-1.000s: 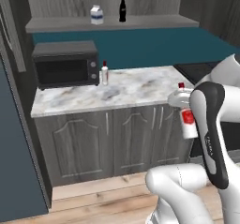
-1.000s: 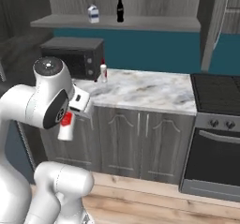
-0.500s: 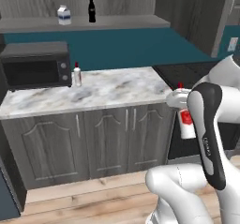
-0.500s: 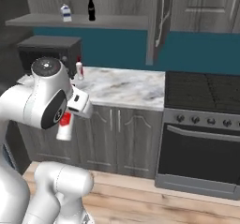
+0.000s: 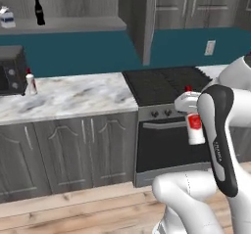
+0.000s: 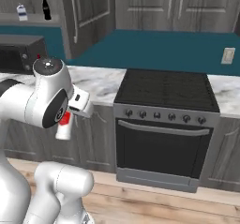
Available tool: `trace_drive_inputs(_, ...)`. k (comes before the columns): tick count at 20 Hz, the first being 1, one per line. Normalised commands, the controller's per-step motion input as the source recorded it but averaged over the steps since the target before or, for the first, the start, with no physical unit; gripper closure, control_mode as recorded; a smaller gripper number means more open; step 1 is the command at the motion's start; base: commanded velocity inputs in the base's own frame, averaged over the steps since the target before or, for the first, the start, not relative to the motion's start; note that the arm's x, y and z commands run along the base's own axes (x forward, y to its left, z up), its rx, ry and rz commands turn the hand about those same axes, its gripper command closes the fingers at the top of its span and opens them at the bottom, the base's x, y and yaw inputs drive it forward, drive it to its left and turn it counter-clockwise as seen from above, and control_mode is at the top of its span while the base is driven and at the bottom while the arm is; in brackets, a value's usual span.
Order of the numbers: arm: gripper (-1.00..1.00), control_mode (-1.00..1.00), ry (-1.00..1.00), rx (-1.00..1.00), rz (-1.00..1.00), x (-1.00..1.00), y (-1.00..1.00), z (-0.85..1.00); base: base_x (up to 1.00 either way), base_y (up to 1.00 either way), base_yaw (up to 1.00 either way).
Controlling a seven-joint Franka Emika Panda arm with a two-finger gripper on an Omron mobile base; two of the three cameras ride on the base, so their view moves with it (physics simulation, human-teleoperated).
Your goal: Sort all alcoholic drinks to one cabinet, and non-alcoholic drinks to the other.
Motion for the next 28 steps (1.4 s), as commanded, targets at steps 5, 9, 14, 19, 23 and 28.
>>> trace_drive_inputs(5,1.0,1.0,0.0,0.0,0.0,0.0,0.0,0.0,0.0,-1.0,-0.02)
trace_drive_inputs(9,1.0,1.0,0.0,0.0,0.0,0.0,0.0,0.0,0.0,-1.0,-0.02)
trace_drive_inputs(14,1.0,1.0,0.0,0.0,0.0,0.0,0.0,0.0,0.0,-1.0,-0.02)
trace_drive_inputs(19,1.0,1.0,0.0,0.0,0.0,0.0,0.0,0.0,0.12,-1.0,-0.03)
trace_drive_inputs(23,1.0,1.0,0.0,0.0,0.0,0.0,0.0,0.0,0.31,-0.95,-0.03)
trace_drive_inputs(28,1.0,1.0,0.0,0.0,0.0,0.0,0.0,0.0,0.47,-0.81,-0.02)
